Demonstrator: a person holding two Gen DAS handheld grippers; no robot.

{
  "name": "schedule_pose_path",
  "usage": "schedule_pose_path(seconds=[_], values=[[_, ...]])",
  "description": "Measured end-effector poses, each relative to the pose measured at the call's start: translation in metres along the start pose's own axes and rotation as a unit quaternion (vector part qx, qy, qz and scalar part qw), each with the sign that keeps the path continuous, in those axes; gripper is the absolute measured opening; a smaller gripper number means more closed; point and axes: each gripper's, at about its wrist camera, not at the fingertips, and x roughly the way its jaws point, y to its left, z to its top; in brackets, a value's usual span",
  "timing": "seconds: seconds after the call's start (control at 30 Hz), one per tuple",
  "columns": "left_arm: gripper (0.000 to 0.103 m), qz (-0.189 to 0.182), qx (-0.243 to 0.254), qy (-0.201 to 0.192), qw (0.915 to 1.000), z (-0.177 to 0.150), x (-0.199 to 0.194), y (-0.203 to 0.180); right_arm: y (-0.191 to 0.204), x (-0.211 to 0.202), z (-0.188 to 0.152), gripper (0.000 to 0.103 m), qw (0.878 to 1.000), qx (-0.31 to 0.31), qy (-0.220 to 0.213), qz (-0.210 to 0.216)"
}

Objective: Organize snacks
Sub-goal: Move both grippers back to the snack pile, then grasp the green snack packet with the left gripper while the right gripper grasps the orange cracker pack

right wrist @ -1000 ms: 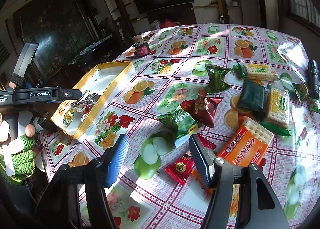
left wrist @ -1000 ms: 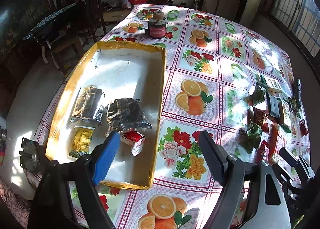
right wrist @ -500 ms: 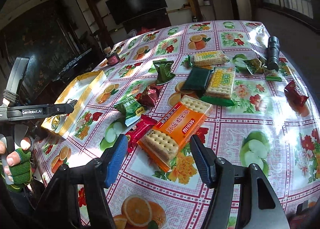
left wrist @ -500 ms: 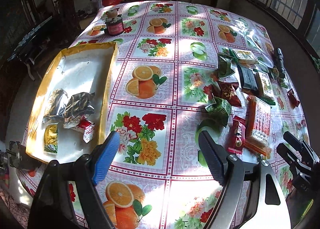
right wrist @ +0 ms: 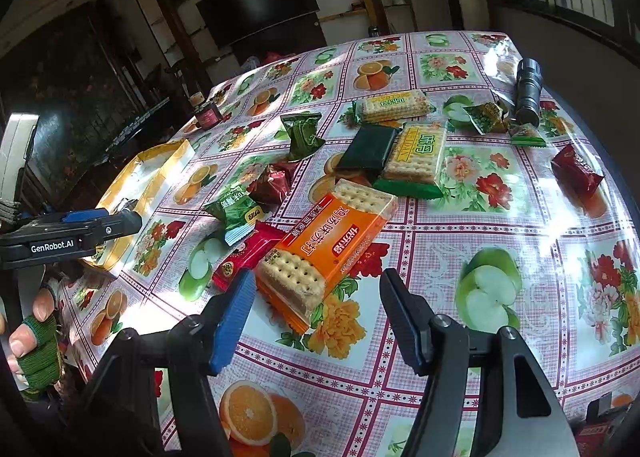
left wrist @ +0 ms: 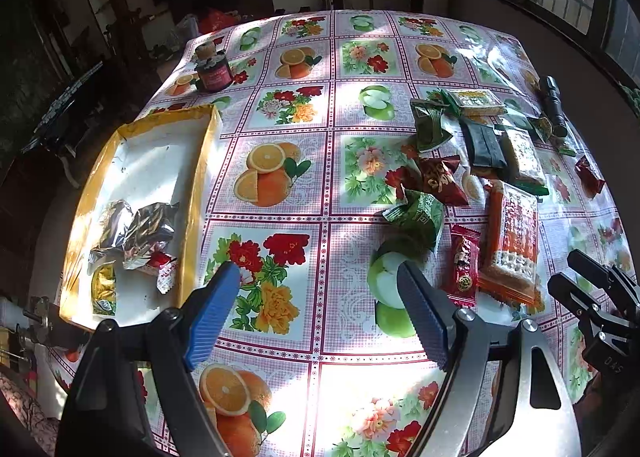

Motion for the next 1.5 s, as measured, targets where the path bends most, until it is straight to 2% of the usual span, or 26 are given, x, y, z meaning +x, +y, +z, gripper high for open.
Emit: schedule_pose_path(seconds=[0.47, 0.8, 1.17, 1.3, 1.43, 1.5], values=[[0.081, 0.009, -0.005, 0.001, 0.9999, 0.001, 0.012, 0.007, 0.005, 0.012, 0.005, 0.065, 1.0, 0.005, 0.02, -0.014], [0.081, -0.035, 0.013, 0.022, 0.9991, 0.014, 0.031, -0.011, 0.015, 0.036, 0.019, 0.065, 0.998, 0.009, 0.043, -0.038], [0.081, -0.106, -0.021, 0.065, 0.992, 0.034, 0.068, -0.032, 0.013, 0.057, 0.035, 0.065, 0.997, 0.016, 0.05, -0.059], [0.081, -0.106, 0.002, 0.075, 0.9915, 0.037, 0.081, -0.047, 0.009, 0.066, 0.034, 0.065, 0.996, 0.005, 0.061, -0.072], [0.081, -0.1, 0.011, 0.091, 0.9908, 0.036, 0.097, -0.056, 0.003, 0.065, 0.035, 0.065, 0.996, 0.002, 0.059, -0.063], [0.076, -0.09, 0.017, 0.092, 0.9916, 0.034, 0.103, -0.058, 0.003, 0.065, 0.037, 0.065, 0.996, -0.006, 0.057, -0.067]])
